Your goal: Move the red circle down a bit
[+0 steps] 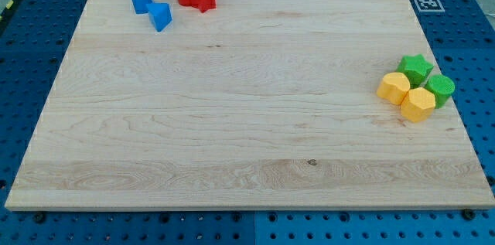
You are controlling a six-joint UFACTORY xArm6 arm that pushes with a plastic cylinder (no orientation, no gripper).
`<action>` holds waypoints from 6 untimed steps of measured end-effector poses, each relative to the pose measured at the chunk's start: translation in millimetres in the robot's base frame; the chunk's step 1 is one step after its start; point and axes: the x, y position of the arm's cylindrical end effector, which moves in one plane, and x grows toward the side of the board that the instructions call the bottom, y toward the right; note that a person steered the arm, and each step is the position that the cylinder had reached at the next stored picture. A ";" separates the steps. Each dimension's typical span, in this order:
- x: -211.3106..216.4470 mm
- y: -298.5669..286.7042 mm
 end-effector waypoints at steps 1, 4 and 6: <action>29.4 -10.6; 47.1 -18.4; 77.6 26.1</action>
